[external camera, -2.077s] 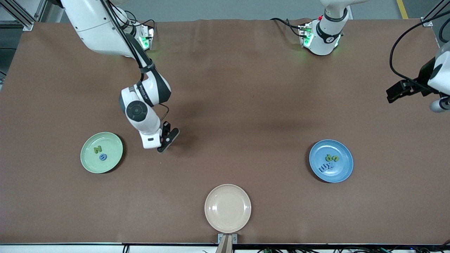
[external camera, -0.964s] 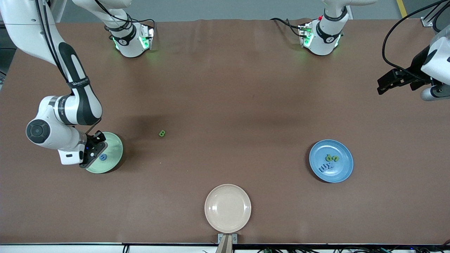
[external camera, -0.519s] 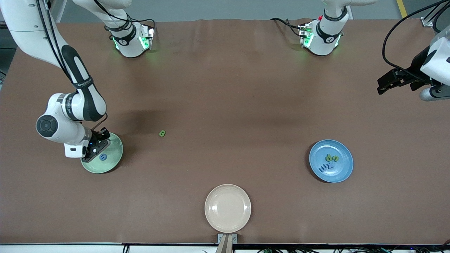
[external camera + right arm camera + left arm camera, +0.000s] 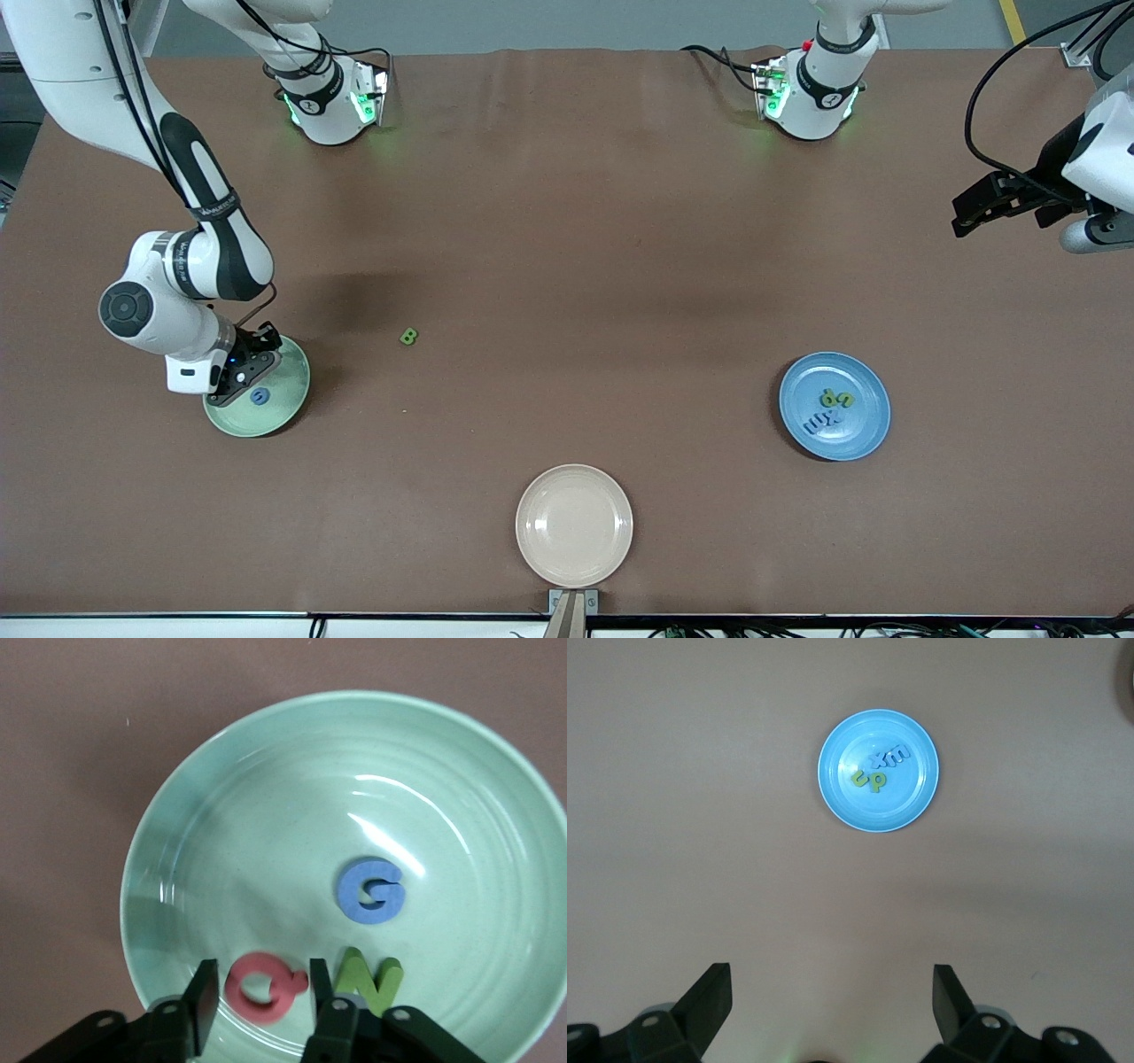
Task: Sort upper and lower case letters into plates
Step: 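Lower the pink Q onto the green plate and open the right gripper, then move the right gripper over to the green B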
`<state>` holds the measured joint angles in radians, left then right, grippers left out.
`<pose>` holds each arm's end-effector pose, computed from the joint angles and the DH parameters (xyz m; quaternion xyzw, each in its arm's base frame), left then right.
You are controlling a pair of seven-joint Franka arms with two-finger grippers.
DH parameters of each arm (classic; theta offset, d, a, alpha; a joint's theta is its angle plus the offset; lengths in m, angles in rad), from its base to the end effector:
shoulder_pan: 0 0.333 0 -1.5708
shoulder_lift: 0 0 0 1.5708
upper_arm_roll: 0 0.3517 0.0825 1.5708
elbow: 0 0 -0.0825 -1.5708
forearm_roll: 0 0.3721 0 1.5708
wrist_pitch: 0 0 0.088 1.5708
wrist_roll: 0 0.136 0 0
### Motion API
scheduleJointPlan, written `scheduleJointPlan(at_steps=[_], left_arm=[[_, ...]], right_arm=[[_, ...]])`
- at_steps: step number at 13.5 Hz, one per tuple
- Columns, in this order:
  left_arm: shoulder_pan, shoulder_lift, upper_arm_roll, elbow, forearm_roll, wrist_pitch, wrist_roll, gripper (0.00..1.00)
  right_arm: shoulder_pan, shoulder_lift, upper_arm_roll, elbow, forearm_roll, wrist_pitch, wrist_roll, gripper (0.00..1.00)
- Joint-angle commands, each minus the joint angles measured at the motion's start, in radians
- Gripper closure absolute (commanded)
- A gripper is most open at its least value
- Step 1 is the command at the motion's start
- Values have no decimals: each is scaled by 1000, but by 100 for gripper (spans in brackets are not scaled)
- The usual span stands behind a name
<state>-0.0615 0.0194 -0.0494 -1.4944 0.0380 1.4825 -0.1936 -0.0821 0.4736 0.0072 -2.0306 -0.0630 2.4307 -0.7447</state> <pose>0.5371 -0.0540 0.6480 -0.9988 -0.0427 0.0127 0.0206 0.5976 -0.0463 0.2164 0.9354 0.3512 -0.0408 0.0019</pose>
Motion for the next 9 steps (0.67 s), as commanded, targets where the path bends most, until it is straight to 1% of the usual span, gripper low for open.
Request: scheduleJointPlan(at_steps=[1, 2, 3, 5, 9], left_arm=[[-3, -26, 10, -12, -20, -2, 22, 0], [-1, -30, 13, -10, -20, -4, 22, 0], [2, -42, 19, -12, -20, -7, 23, 0], [34, -42, 17, -12, -20, -5, 52, 0], [32, -41, 14, -7, -20, 11, 68, 0]], right_arm=[[-5, -36, 13, 62, -6, -106, 21, 0], [7, -55, 17, 76, -5, -137, 34, 0], [30, -75, 23, 78, -3, -156, 115, 0], [103, -105, 23, 78, -1, -221, 383, 0], [256, -107, 22, 70, 8, -220, 960, 0]])
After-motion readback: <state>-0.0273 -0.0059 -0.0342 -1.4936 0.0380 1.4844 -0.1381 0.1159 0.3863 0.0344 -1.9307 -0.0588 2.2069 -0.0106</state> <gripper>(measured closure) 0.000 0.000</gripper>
